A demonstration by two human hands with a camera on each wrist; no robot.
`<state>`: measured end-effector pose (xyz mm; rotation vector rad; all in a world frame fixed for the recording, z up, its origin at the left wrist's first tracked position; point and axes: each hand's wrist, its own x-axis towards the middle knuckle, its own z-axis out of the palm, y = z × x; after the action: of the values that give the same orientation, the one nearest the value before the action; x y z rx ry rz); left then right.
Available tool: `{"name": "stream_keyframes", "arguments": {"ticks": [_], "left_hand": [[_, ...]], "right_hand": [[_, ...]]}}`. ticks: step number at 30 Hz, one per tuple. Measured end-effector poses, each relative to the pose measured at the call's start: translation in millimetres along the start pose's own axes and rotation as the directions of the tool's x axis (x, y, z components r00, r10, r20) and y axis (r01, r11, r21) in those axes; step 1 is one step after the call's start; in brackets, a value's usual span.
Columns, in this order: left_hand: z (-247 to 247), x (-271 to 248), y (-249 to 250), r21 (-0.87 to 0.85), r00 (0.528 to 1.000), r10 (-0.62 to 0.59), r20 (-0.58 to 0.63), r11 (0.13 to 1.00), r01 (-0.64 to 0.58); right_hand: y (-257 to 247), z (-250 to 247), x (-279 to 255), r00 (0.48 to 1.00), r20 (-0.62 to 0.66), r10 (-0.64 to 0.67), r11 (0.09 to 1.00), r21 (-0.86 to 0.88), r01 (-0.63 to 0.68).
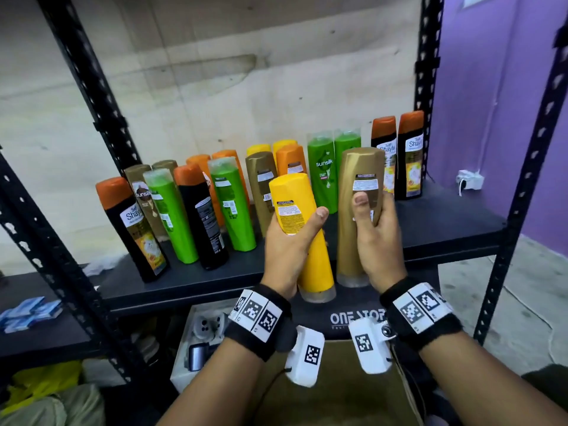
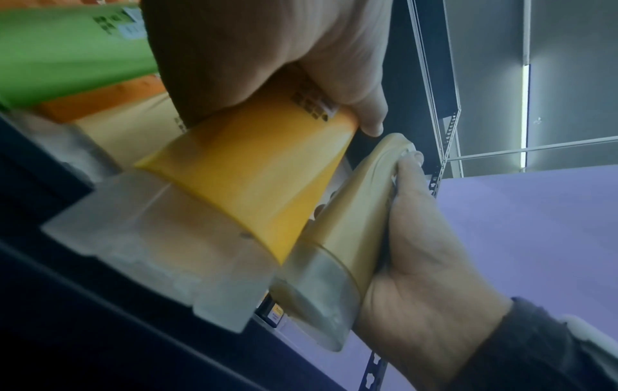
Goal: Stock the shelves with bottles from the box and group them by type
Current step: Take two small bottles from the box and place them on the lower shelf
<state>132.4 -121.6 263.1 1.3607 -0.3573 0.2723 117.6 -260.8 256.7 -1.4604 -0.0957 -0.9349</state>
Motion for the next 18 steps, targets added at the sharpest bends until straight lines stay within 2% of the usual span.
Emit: {"name": "stream_keyframes", "arguments": {"ticks": [5, 10, 18], "left_hand": [[15, 18, 5, 0.015, 0.998, 0.058, 0.017, 0.998, -0.058], [28, 34, 5, -0.036, 1.0, 0.023, 0.008, 0.999, -0.023], [47, 55, -17, -0.004, 0.999, 0.048, 0.004, 0.999, -0.048]], "right_hand": [[-3, -5, 23, 0.999, -0.007, -0.05, 0.999, -0.009, 0.05], [10, -12, 43, 0.999, 0.016, -0.048, 0.998, -0.048, 0.049], [41, -24, 68, 0.999, -0.013, -0.044, 0.993, -0.115, 0.042]]}}
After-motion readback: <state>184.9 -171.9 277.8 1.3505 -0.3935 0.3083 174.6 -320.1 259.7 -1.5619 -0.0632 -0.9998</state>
